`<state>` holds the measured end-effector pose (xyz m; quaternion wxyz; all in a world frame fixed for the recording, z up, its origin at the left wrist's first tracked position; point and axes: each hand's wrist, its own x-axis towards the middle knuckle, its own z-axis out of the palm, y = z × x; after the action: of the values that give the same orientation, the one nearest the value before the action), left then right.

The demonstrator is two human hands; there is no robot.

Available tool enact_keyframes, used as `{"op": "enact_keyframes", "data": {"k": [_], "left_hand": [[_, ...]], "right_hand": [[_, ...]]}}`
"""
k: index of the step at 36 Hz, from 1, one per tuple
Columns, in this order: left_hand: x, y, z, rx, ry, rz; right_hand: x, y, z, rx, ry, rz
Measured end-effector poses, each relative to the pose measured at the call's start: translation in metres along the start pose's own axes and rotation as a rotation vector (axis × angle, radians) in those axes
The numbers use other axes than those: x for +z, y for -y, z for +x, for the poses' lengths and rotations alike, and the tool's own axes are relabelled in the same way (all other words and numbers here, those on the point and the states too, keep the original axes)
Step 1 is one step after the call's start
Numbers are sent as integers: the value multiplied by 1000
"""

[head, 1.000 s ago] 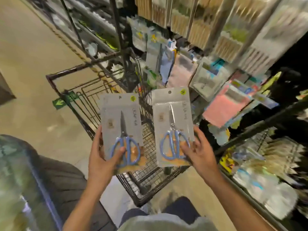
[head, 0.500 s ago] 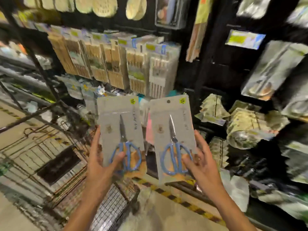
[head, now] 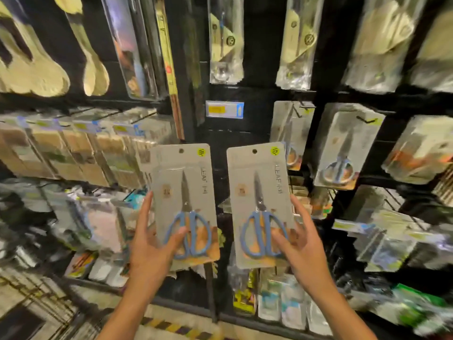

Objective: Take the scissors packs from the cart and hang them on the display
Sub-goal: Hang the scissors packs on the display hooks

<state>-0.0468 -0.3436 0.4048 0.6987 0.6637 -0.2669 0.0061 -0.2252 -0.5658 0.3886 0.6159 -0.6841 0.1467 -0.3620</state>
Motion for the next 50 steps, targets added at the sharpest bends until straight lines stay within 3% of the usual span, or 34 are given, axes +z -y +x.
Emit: {"op": "enact_keyframes", "data": {"k": [8, 30, 50], "left_hand": [[8, 4, 24, 5, 48, 34], [-42, 45, 139, 27, 184, -75], [-33, 42, 171, 124, 197, -97]], "right_hand": [[-3, -12, 17, -3, -37, -11], [102, -36, 101, 11, -121, -106], [113, -40, 144, -49, -162, -89]]}}
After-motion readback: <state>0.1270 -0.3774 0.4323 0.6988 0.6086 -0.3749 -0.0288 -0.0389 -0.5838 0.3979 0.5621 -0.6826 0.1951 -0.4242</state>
